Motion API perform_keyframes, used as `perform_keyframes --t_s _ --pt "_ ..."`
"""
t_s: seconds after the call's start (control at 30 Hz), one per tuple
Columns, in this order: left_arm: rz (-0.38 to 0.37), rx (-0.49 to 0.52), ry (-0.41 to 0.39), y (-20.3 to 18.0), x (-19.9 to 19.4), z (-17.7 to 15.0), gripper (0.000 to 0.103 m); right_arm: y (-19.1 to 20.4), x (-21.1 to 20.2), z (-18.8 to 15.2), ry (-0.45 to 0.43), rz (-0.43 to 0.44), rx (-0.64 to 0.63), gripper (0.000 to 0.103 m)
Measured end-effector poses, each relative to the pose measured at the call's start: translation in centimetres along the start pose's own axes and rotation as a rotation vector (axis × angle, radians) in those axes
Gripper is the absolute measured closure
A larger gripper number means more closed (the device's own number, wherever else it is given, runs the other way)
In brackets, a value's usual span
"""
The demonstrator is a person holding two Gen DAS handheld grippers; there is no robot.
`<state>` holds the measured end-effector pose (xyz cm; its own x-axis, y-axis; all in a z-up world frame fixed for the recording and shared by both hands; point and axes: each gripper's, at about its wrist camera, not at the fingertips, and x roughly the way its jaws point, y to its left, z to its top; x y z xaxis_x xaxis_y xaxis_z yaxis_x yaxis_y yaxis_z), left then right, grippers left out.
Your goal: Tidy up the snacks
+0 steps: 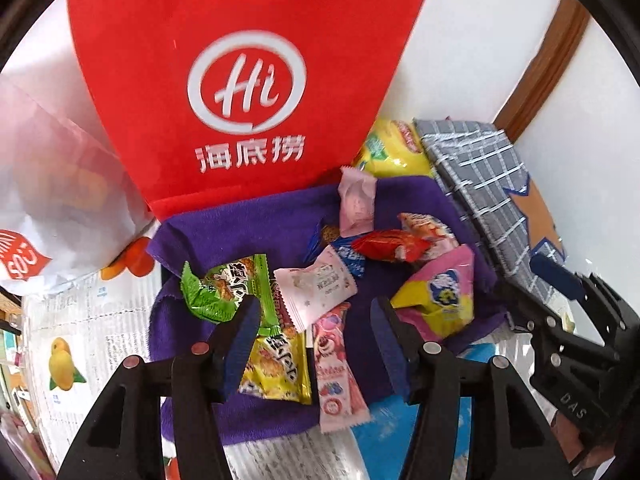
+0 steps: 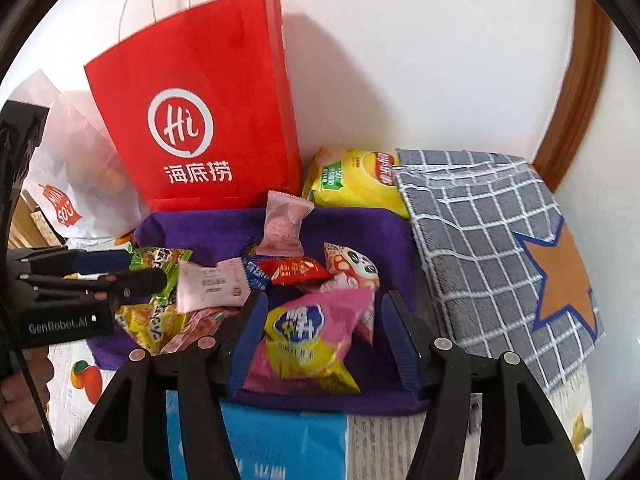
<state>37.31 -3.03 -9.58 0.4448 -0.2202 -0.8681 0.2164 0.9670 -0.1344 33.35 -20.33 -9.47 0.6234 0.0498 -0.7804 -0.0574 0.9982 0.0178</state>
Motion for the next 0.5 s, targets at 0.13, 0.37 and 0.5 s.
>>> perform_keyframes --t_s 0.13,0.37,0.5 --pt "0.009 0.006 -0.073 -1.2 -3.6 -1.6 0.048 -0.1 -3.4 -1.1 -0.035 -0.007 0.016 0.039" --pt "0.048 0.039 -0.146 -3.1 -9.4 -5.4 0.044 -0.6 -9.2 -3.3 -0.085 -0.028 0.043 0.031" --pt "0.061 0.026 -0.207 -3.8 -13.1 -8.1 0.038 -0.8 -12.8 -4.8 -0.12 -0.038 0.035 0.031"
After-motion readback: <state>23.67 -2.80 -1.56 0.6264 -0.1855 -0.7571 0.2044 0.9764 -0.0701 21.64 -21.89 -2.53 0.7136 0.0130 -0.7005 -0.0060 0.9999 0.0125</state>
